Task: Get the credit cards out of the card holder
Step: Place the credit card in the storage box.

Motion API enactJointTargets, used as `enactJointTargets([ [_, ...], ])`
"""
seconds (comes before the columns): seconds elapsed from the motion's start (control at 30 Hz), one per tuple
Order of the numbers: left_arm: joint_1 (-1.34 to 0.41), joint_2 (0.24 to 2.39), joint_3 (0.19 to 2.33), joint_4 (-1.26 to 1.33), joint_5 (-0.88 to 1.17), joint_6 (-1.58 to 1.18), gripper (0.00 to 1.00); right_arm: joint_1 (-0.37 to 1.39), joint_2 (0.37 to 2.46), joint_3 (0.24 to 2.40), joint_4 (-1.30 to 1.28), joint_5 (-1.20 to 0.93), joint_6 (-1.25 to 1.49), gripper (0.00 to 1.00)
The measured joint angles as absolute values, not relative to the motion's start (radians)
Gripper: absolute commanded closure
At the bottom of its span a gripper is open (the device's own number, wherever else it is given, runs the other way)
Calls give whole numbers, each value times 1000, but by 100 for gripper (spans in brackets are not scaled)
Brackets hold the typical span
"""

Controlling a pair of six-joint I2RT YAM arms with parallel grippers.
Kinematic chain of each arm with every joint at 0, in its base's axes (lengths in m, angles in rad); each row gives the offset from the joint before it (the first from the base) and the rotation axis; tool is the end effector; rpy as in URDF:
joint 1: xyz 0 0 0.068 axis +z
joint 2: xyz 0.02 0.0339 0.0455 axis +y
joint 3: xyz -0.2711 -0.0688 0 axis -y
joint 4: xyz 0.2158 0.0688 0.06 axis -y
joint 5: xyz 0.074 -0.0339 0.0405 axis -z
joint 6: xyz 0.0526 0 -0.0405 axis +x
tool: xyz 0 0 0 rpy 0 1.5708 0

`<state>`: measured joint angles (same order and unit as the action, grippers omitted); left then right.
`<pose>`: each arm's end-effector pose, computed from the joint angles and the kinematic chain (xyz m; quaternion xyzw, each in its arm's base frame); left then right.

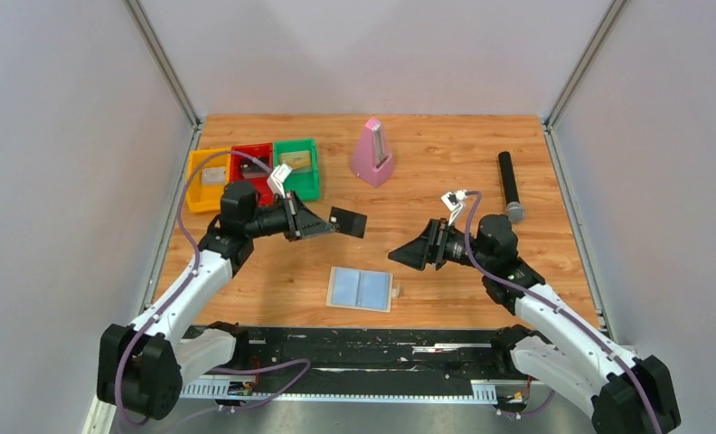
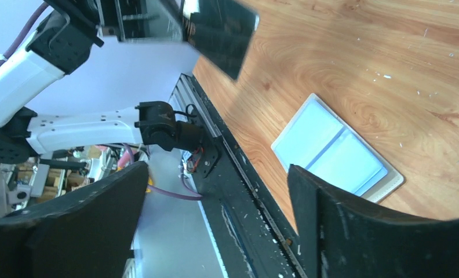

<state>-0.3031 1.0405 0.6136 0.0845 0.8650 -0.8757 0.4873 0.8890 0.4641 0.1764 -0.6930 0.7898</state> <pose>0.1847 -0.0997 0.2763 0.0222 0.7800 -0.5756 0.2445 0.1446 0.1147 0.2615 -0.0943 0.7653 0.5595 0.3040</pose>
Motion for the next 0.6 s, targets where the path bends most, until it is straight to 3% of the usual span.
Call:
enactJointTargets([
  [0.23, -105, 1140, 867, -101, 870, -740, 100, 487, 771, 469, 47, -635, 681, 0],
  [0.6, 213, 1444, 1104, -168, 873, -642, 100, 487, 731, 503, -70, -603, 600, 0],
])
